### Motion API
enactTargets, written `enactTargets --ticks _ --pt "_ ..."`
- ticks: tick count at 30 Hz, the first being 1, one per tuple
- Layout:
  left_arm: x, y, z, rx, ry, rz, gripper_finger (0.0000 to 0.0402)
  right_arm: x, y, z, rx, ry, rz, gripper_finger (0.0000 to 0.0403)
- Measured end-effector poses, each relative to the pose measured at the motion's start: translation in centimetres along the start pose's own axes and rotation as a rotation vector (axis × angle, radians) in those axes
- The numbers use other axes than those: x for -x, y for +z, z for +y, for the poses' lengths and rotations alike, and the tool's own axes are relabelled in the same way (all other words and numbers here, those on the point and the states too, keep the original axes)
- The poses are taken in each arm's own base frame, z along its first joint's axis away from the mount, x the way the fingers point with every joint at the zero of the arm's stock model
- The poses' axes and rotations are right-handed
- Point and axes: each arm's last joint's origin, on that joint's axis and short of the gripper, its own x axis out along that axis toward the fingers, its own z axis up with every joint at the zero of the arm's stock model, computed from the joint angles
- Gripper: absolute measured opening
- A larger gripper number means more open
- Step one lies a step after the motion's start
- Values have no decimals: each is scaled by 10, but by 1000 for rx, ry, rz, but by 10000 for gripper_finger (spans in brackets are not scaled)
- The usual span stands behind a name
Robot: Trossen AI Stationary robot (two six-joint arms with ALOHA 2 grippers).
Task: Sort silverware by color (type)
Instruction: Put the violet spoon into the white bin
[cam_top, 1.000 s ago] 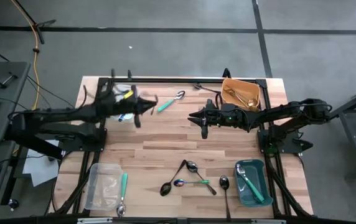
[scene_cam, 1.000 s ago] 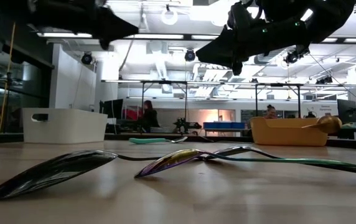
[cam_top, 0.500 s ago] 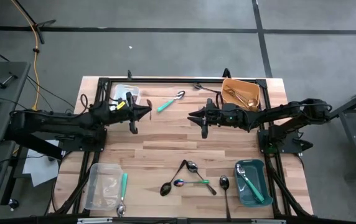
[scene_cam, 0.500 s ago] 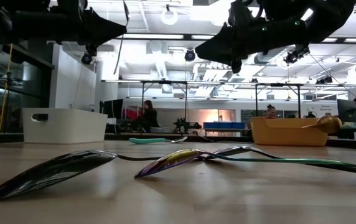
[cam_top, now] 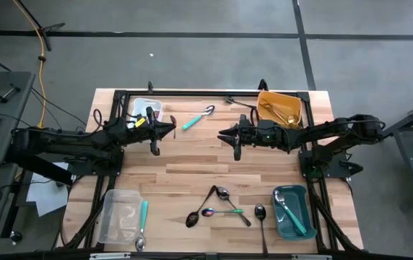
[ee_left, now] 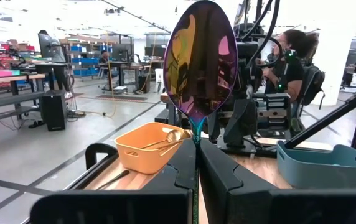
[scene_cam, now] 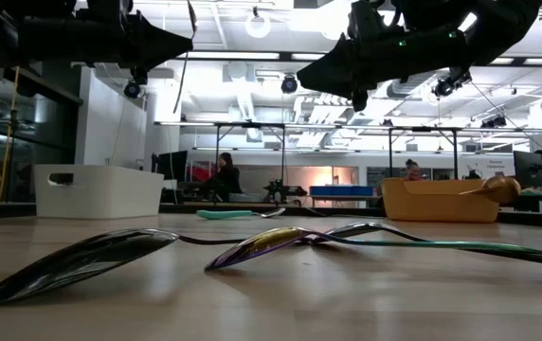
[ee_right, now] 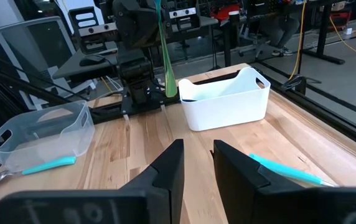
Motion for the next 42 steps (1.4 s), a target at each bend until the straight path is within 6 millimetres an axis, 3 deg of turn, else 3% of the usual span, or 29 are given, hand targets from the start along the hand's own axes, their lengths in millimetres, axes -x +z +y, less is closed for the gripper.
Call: enactTargets --ticks 34,42 --pt "0 -1 0 0 7 6 0 0 -4 -1 1 -8 46 81" --pt "-3 5 9 67 270 15 0 0 -5 -1 1 -10 55 81"
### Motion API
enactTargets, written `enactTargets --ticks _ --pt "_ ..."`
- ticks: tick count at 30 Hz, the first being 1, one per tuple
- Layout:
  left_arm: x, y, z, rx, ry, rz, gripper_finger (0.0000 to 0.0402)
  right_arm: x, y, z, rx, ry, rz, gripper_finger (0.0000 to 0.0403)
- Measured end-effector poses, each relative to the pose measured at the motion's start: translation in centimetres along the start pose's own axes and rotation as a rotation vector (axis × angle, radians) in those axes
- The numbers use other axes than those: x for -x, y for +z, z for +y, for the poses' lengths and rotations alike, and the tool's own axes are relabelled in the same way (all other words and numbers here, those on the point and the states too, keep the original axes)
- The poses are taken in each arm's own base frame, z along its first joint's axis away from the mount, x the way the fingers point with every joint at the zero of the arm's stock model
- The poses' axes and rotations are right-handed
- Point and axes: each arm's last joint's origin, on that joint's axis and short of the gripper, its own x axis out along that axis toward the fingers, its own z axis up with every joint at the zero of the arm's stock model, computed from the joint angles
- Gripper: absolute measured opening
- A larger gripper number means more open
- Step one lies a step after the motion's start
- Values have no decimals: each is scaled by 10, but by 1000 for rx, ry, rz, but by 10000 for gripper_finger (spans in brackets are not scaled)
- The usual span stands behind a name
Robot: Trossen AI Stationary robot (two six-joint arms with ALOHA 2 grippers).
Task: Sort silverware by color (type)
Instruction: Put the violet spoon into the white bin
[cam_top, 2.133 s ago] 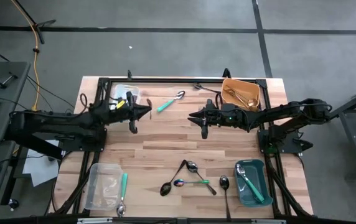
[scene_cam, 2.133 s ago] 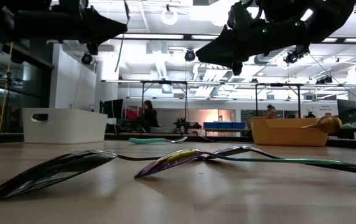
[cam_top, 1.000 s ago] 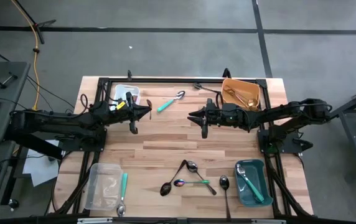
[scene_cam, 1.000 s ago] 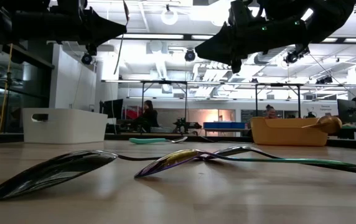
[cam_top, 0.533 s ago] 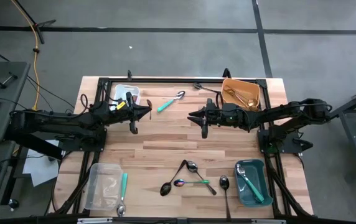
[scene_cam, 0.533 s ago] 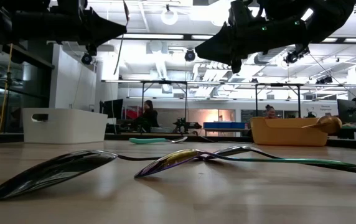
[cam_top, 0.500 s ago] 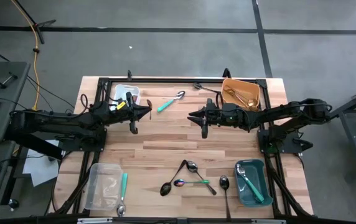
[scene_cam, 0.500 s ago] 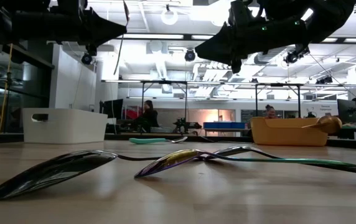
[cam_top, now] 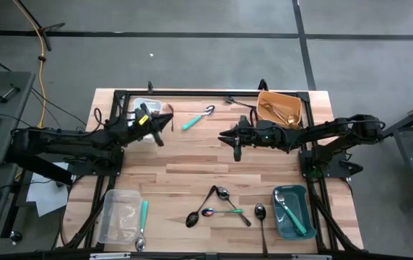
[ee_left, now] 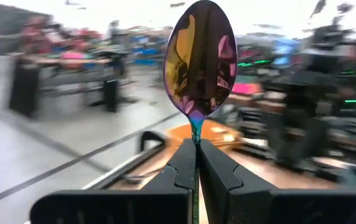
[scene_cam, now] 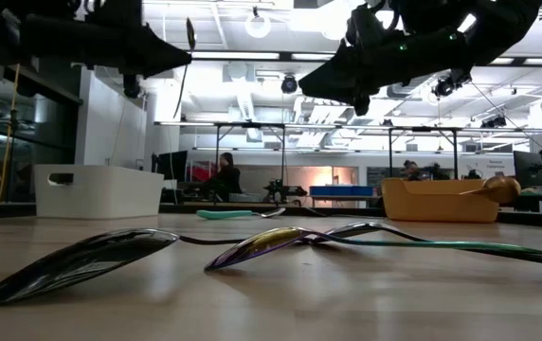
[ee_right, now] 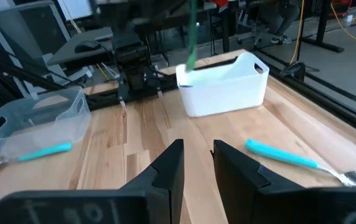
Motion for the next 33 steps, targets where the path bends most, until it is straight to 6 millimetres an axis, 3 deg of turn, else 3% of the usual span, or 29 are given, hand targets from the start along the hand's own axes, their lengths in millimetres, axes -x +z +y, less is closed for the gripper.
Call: enactTargets --ticks 3,7,12,20,33 --pt "-12 24 4 -24 92 50 0 0 -4 -1 8 -7 37 81" --pt "-25 64 12 -88 191 270 0 0 -8 -2 9 -16 87 81" --pt "-28 80 25 -132 380 532 0 1 -10 -2 12 -18 101 81" --pt "-23 40 55 -83 660 820 0 1 -11 -2 13 -20 110 81" --pt "-27 -17 97 99 847 1118 0 1 -12 -2 13 -22 124 81"
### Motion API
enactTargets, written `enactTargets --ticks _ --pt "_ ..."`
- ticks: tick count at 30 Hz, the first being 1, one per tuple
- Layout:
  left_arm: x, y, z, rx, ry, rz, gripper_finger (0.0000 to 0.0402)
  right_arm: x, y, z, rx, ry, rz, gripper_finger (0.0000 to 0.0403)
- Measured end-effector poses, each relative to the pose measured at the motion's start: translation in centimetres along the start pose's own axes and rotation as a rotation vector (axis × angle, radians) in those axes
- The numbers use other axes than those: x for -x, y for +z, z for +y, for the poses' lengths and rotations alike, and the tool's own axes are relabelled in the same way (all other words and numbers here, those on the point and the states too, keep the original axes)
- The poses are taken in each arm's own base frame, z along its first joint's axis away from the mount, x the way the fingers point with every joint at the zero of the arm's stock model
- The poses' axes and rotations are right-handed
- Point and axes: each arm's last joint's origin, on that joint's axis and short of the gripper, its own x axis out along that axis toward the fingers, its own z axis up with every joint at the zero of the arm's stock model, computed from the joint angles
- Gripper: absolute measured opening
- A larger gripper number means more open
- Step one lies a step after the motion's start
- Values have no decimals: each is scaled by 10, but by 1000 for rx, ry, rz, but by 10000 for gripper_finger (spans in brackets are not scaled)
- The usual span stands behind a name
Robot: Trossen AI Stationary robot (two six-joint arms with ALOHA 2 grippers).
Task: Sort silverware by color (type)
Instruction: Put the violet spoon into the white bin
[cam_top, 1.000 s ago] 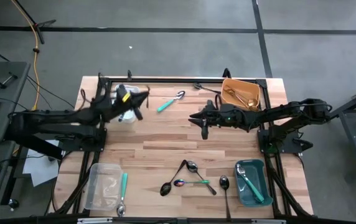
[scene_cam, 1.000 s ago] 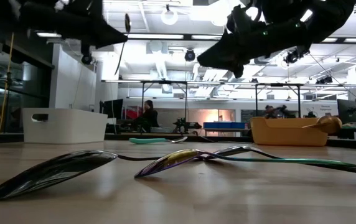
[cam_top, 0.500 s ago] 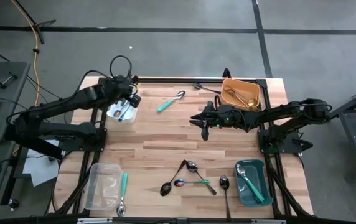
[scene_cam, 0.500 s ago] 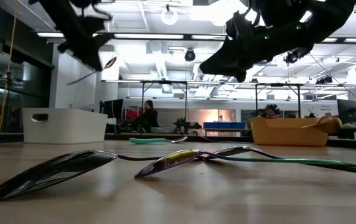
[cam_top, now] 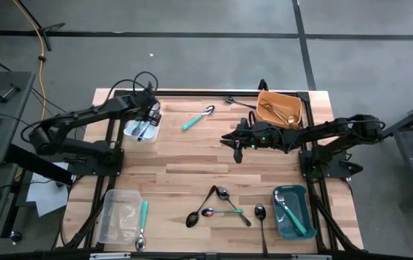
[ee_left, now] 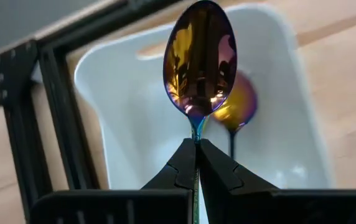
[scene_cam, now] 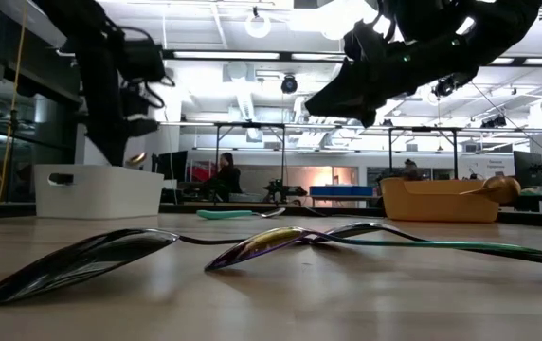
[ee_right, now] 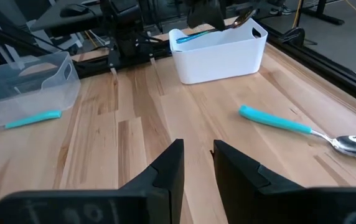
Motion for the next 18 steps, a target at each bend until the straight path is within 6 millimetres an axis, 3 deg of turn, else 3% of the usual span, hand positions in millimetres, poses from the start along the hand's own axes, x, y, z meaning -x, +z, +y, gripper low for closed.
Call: enactTargets --ticks 8,18 --pt "-22 -3 -4 -22 35 122 0 0 -2 0 -5 -4 20 81" --pt "-27 -3 -7 -56 19 147 8 0 -2 0 -5 -4 20 81"
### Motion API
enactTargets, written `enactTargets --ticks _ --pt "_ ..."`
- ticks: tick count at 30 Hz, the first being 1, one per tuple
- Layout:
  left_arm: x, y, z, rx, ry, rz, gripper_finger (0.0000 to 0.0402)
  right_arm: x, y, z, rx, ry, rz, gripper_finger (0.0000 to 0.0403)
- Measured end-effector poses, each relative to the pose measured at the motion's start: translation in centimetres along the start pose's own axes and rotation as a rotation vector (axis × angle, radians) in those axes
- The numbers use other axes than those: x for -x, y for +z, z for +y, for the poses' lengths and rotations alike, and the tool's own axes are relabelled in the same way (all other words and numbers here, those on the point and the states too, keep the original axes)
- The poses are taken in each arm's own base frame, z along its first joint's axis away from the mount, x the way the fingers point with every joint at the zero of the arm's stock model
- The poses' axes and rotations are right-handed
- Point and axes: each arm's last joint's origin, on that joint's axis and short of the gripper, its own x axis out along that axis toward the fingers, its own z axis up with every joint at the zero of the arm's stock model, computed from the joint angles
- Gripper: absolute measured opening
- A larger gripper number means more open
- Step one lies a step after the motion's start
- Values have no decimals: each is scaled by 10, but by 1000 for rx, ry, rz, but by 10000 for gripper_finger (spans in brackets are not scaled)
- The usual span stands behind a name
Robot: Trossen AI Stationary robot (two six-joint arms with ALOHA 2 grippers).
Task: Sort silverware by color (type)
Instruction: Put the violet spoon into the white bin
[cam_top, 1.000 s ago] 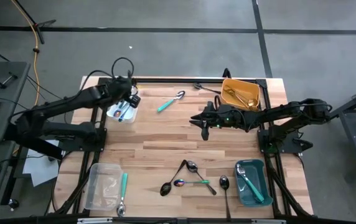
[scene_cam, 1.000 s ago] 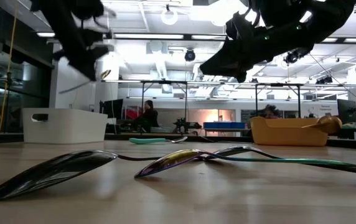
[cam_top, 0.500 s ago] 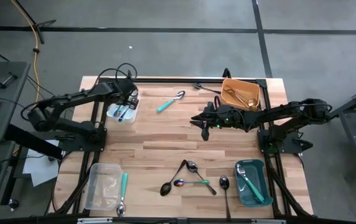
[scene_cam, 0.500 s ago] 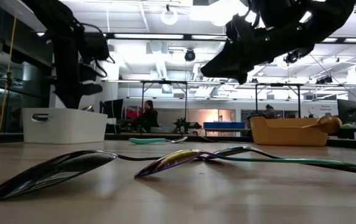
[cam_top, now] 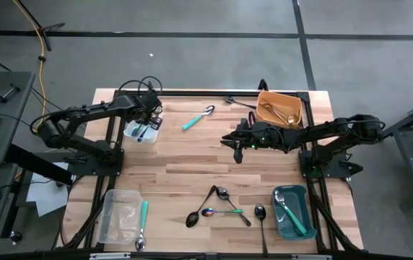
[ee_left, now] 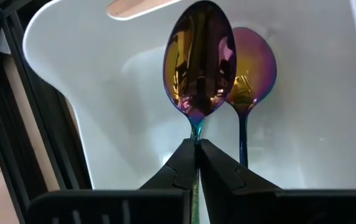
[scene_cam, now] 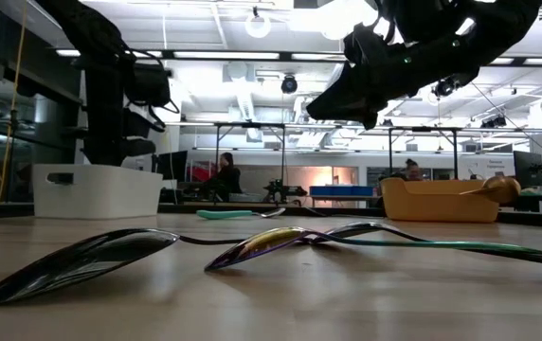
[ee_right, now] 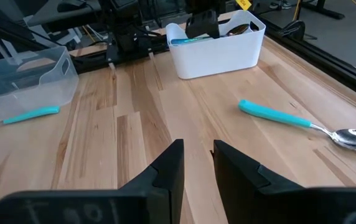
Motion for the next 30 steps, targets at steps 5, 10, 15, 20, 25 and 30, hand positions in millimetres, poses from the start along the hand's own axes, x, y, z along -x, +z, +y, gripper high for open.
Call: enactTargets --ticks 5,10,15,20,25,30 --pt "0 0 0 -16 1 -1 33 0 0 0 0 0 0 81" --pt "0 0 0 -15 0 -3 67 0 0 0 0 0 0 81" --pt "3 1 0 -39 -12 8 103 0 0 0 0 0 0 81" --pt "24 14 -1 -56 -131 -8 131 0 0 0 0 0 0 81" --pt "64 22 -8 -56 -328 -201 144 0 0 0 0 0 -1 81" --pt "102 8 -24 -121 -544 -541 145 0 0 0 0 1 -1 81"
